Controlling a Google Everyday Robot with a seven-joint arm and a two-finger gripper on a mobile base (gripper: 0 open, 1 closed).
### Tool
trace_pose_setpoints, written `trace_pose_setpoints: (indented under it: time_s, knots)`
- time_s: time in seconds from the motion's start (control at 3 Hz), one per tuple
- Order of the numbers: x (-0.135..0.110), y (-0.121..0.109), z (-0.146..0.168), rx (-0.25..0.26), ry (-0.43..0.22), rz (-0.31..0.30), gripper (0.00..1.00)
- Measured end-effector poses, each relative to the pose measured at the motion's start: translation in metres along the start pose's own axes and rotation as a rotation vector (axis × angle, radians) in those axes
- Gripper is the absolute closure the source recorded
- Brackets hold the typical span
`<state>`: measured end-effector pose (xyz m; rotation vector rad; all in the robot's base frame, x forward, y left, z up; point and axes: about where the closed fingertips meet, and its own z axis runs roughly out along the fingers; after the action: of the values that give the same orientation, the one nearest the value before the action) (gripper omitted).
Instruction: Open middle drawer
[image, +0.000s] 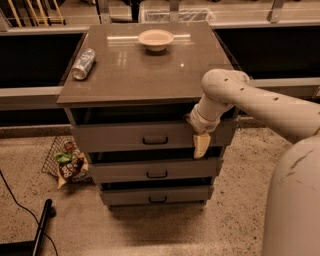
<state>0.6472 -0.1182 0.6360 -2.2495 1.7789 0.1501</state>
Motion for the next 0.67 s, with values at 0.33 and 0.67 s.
trace_pose_setpoints:
  time_s: [0.33, 0.67]
  knots:
    - [-0.014, 0.012, -0.013, -0.004, -0.046, -0.022, 0.42]
    - [-0.026, 0.025, -0.018, -0.026, -0.109, -0.037, 0.66]
